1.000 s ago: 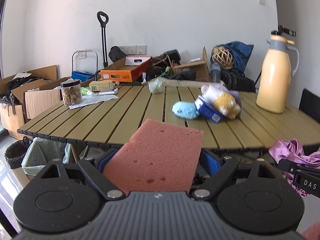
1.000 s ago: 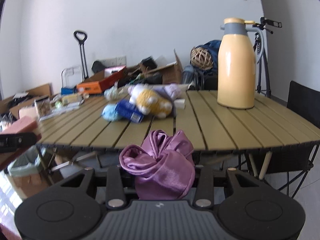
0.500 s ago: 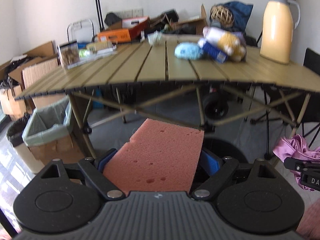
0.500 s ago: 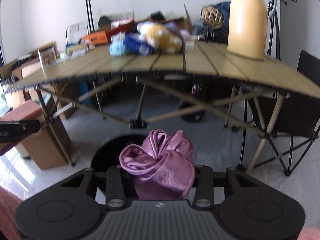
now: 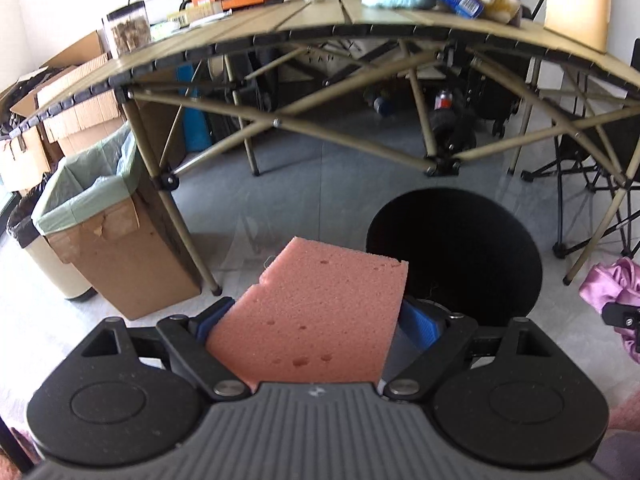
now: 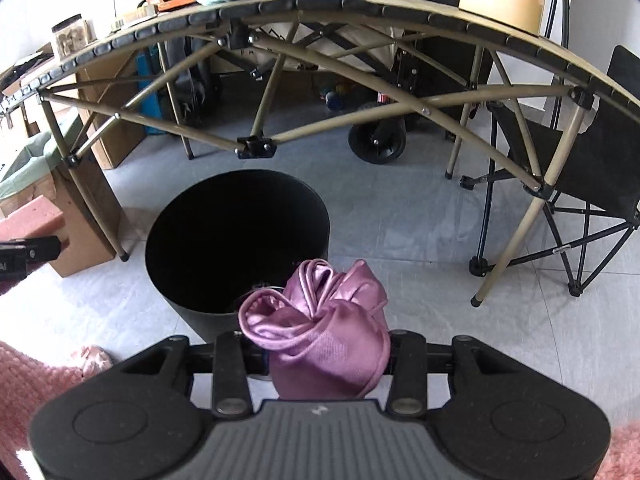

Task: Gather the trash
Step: 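Carry the purple cloth and pink sponge down toward the black bin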

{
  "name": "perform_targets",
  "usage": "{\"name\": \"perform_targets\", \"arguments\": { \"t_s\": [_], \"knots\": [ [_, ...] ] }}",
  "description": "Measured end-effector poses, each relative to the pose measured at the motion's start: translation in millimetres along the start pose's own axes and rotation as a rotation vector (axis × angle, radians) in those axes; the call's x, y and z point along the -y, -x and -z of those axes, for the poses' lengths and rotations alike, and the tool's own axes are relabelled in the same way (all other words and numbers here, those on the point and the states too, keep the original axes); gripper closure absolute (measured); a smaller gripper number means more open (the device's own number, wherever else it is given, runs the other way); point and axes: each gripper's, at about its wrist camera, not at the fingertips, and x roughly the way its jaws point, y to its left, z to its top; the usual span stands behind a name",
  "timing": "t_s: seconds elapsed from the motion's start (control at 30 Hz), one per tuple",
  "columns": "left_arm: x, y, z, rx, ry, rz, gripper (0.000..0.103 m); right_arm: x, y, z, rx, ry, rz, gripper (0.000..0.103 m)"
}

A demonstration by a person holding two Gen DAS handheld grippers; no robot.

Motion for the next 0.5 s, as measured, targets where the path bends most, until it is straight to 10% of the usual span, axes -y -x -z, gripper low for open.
{"name": "perform_targets", "arguments": {
  "t_s": [0.5],
  "knots": [
    [-11,-26,1,-0.077,0.027,-0.034,0.014,-6,-13,-10,-0.028,0.028,-0.009,0.064]
  ]
}}
